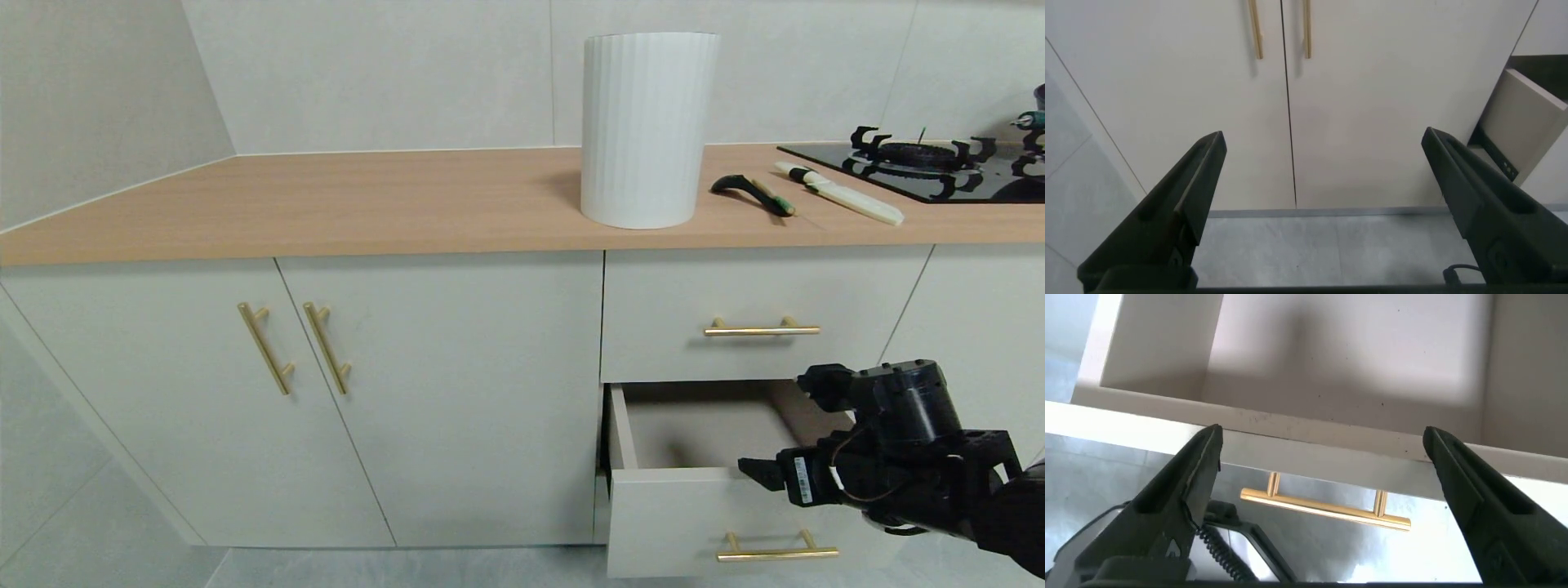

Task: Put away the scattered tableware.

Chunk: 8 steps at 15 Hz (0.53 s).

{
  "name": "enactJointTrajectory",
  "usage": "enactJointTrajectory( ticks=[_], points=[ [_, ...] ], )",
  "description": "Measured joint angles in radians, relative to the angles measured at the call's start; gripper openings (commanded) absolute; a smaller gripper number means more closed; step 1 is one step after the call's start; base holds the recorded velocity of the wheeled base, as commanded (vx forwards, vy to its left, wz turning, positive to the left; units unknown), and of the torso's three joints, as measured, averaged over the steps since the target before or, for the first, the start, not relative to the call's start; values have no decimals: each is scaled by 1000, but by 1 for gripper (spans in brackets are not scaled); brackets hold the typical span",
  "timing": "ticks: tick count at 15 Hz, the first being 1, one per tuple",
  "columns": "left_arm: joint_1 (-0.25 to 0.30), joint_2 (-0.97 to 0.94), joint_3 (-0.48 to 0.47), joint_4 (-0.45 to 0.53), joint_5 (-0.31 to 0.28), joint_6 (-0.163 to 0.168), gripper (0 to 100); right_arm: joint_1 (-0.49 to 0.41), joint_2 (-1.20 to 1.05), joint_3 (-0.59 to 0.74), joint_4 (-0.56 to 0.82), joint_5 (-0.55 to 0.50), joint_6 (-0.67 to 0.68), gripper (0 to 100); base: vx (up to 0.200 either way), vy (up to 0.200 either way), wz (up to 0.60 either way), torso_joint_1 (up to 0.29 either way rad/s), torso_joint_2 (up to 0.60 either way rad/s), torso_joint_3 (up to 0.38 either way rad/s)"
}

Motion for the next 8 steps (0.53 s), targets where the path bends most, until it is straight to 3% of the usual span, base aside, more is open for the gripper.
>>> enactJointTrajectory(
  ticks=[8],
  points=[
    [0, 0, 0, 0, 0, 0, 100, 9, 54, -25, -17, -10, 13, 100, 0, 0, 0, 0, 0, 0]
  ],
)
